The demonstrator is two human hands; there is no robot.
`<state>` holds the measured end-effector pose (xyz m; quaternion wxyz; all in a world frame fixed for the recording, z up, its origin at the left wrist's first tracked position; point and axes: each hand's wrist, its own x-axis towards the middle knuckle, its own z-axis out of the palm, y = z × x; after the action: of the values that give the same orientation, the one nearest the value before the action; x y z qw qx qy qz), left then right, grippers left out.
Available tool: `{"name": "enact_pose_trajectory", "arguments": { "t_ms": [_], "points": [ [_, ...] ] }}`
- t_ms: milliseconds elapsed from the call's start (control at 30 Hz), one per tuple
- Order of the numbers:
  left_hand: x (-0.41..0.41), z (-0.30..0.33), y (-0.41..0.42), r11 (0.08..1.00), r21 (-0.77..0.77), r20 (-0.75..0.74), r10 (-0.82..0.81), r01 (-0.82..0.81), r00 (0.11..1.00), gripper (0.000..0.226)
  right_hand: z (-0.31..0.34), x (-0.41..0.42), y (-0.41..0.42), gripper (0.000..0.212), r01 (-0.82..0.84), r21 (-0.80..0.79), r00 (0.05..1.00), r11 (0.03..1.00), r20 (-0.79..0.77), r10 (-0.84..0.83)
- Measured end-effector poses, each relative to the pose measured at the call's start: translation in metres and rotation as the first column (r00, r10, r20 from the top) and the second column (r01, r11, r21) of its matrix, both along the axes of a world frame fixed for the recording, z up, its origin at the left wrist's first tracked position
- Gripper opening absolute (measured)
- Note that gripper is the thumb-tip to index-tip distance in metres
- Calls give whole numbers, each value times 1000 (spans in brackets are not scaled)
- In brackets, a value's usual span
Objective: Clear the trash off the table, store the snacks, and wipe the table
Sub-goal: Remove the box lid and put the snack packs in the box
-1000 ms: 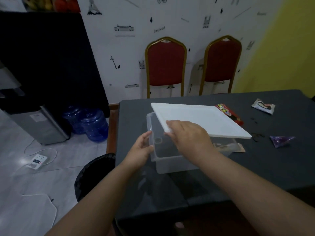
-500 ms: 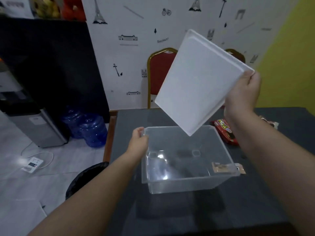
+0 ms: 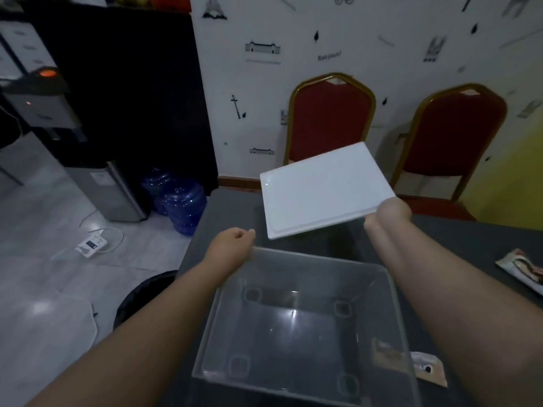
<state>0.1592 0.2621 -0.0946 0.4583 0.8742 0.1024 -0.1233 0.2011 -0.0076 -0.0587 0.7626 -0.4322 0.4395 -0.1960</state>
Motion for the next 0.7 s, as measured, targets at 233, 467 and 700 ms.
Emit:
{"name": "enact_pose_trajectory", "arguments": {
  "t_ms": [233,467,700],
  "points": [
    [4,-5,-1,987,159,41,27,-33,999,26,-29,8,-29,19,-129,215,989,968,-43,142],
    [4,-10,1,989,112,49,96,-101,994,24,-65,-8,-53,28,-555,-29,762,831,-418,494],
    [3,-8,0,982,151,71,102,-112,992,21,-90,-34,-58,13,-830,-183,478,527,-720,503]
  ]
}}
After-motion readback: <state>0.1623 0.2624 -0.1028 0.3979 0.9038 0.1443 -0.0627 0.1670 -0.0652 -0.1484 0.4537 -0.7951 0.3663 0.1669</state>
